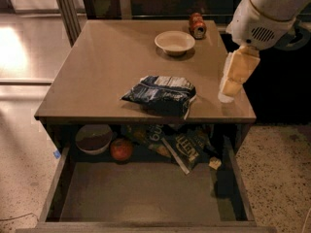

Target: Place blue chip bag into top drawer

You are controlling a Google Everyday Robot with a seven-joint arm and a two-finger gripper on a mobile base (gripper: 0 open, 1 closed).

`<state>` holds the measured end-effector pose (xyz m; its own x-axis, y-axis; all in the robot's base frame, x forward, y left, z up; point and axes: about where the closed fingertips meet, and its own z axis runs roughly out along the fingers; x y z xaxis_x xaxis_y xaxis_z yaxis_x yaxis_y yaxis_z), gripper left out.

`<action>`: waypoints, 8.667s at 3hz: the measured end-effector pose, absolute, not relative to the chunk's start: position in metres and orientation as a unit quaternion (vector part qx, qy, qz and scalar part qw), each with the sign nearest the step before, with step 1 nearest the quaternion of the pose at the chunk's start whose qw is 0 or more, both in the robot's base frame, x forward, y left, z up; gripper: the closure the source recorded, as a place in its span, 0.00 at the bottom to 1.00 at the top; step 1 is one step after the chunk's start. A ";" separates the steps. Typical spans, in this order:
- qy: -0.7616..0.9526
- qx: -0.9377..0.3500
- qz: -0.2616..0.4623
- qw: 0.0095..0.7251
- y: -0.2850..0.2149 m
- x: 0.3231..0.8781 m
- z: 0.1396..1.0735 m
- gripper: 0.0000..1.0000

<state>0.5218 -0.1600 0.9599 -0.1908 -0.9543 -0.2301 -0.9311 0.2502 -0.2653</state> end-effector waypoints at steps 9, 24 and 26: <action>0.740 -0.651 0.105 0.131 -0.058 0.596 0.839 0.00; 0.746 -0.639 0.081 0.170 -0.096 0.501 0.875 1.00; 0.737 -0.646 0.083 0.181 -0.101 0.488 0.889 1.00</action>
Offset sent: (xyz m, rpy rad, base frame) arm 0.0584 0.0810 -0.0326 0.1567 0.0396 0.1331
